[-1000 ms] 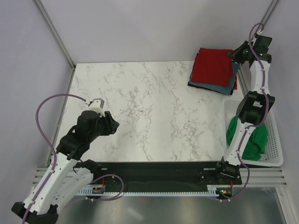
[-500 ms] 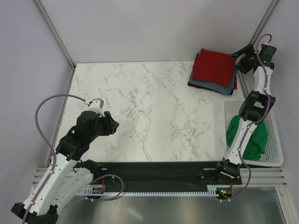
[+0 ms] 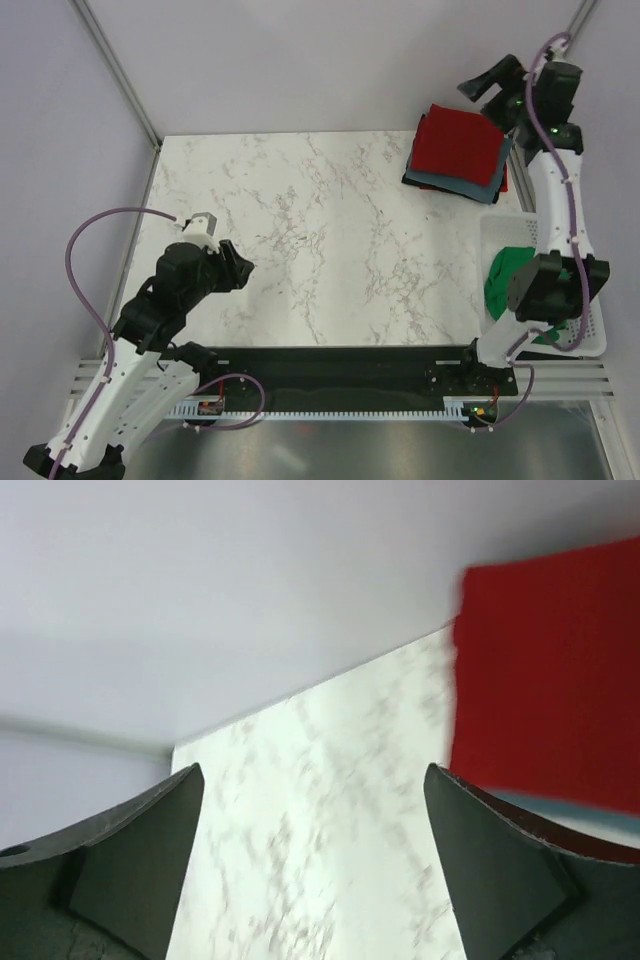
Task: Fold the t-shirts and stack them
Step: Reset both grippers
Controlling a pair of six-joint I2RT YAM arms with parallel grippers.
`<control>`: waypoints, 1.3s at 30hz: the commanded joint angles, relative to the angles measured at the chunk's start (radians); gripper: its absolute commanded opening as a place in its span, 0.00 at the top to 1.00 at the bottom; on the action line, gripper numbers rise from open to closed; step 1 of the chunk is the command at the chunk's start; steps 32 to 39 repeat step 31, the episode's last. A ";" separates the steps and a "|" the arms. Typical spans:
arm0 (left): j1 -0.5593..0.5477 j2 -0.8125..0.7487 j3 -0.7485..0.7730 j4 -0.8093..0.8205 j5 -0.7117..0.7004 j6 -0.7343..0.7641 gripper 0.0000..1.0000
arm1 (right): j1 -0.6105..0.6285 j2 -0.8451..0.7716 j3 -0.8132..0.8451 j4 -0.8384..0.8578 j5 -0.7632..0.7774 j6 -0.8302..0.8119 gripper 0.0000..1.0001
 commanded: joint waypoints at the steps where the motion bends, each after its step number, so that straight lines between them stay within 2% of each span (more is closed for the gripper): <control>1: 0.006 -0.022 0.000 0.036 -0.003 0.039 0.44 | 0.233 -0.187 -0.231 0.063 0.107 -0.032 0.02; 2: 0.006 -0.027 0.000 0.036 -0.005 0.038 0.44 | 0.357 -0.261 -0.289 0.077 0.139 -0.040 0.02; 3: 0.006 -0.033 0.000 0.036 -0.005 0.038 0.43 | 0.419 -0.299 -0.353 0.124 0.167 -0.038 0.02; 4: 0.005 -0.041 0.000 0.036 -0.008 0.038 0.43 | 0.479 -0.331 -0.492 0.173 0.164 -0.055 0.02; 5: 0.006 -0.044 -0.001 0.038 -0.008 0.038 0.43 | 0.593 -0.384 -0.556 0.213 0.157 -0.070 0.02; 7: 0.006 -0.045 -0.001 0.035 -0.008 0.039 0.42 | 0.709 -0.425 -0.727 0.287 0.182 -0.101 0.02; 8: 0.005 -0.045 -0.003 0.035 -0.005 0.039 0.43 | 0.816 -0.458 -0.777 0.298 0.204 -0.104 0.02; 11: 0.005 -0.044 -0.001 0.036 0.003 0.039 0.43 | 0.985 -0.527 -0.987 0.373 0.273 -0.074 0.02; 14: 0.005 -0.045 -0.001 0.035 0.009 0.038 0.43 | 1.096 -0.614 -1.209 0.431 0.360 -0.016 0.02; 15: 0.005 -0.047 -0.001 0.036 0.008 0.038 0.42 | 1.114 -0.636 -1.315 0.483 0.373 0.006 0.02; 17: 0.005 -0.052 -0.001 0.036 0.006 0.038 0.42 | 1.142 -0.705 -1.413 0.539 0.376 0.082 0.02; 21: 0.005 -0.053 -0.003 0.036 0.004 0.036 0.42 | 1.145 -0.819 -1.490 0.625 0.411 0.072 0.02; 29: 0.005 -0.038 -0.001 0.036 0.000 0.036 0.42 | 1.144 -0.752 -1.448 0.608 0.417 0.063 0.02; 39: 0.005 -0.038 -0.001 0.036 -0.005 0.035 0.42 | 1.145 -0.751 -1.438 0.579 0.443 0.072 0.02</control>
